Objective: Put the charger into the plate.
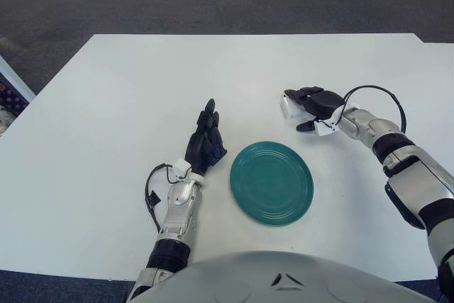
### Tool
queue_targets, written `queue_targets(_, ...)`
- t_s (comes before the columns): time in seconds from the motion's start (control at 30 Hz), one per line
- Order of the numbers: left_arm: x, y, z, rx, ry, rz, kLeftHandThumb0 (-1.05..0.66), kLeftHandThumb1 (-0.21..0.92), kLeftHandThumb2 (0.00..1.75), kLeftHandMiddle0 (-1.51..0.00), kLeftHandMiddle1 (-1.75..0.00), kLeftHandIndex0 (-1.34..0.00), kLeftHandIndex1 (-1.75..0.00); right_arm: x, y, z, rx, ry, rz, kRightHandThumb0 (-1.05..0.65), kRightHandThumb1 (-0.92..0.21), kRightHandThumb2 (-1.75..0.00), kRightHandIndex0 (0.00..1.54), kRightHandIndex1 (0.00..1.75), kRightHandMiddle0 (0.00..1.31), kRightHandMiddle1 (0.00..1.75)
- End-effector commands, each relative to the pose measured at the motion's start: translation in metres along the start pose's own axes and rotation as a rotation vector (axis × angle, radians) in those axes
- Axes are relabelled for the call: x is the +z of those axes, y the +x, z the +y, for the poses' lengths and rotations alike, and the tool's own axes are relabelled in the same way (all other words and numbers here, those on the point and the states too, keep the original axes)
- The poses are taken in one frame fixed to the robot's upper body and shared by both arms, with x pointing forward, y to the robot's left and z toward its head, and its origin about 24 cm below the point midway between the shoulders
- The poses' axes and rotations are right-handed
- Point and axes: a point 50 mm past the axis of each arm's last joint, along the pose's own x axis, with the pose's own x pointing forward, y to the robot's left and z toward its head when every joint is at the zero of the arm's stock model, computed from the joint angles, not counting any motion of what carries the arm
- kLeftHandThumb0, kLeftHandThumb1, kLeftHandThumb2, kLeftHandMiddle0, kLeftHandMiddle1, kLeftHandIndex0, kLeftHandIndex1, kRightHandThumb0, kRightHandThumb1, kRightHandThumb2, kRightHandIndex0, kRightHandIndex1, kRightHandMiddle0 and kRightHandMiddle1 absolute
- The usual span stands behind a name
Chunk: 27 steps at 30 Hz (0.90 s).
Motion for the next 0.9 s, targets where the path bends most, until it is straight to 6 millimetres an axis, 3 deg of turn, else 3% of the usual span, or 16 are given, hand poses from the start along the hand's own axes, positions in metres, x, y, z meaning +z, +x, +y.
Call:
queue_targets(0.0,-0.021,-0.013,-0.003,0.047,-0.055,0.107,-0.82,0.92,0.97,-0.03,-0.01,0.00,-0.16,-0.002,-0.004,0.010,-0.012,0.037,0.034,-0.76,-0.92,-0.50,0.25,1.01,0.00,1.19)
queue_targets(0.03,-0.020,-0.013,-0.003,0.049,-0.059,0.107,-0.82,0.92,0.97,-0.03,-0.01,0.00,-0.16,-0.003,-0.004,0.010,-0.018,0.042,0.038,-0.76,-0.92,-0.50,0.23,1.10,0.00,1.24)
queue_targets(0.1,-0.020,-0.013,-0.004,0.053,-0.066,0.107,-0.82,0.92,0.97,-0.04,-0.01,0.00,-0.17,-0.003,-0.004,0.010,-0.024,0.046,0.043,-0.74,-0.92,-0.52,0.31,1.48,0.05,1.54)
queue_targets(0.23,-0.019,-0.013,-0.003,0.064,-0.081,0.111,-0.82,0.92,0.97,-0.06,-0.01,0.00,-0.20,-0.004,-0.004,0.010,-0.029,0.042,0.052,-0.71,-0.92,-0.55,0.42,1.68,0.19,1.69)
queue_targets(0.47,-0.022,-0.013,0.000,0.095,-0.151,0.114,-0.82,0.92,0.91,-0.09,-0.02,0.00,-0.28,-0.005,-0.003,0.009,-0.053,0.011,0.062,-0.69,-0.92,-0.63,0.63,1.74,0.44,1.74)
queue_targets(0.87,-0.029,-0.013,0.010,0.118,-0.199,0.120,-0.81,0.92,0.85,-0.14,-0.02,0.00,-0.41,-0.005,-0.003,0.009,-0.065,0.014,0.062,-0.70,-0.92,-0.68,0.77,1.75,0.63,1.75)
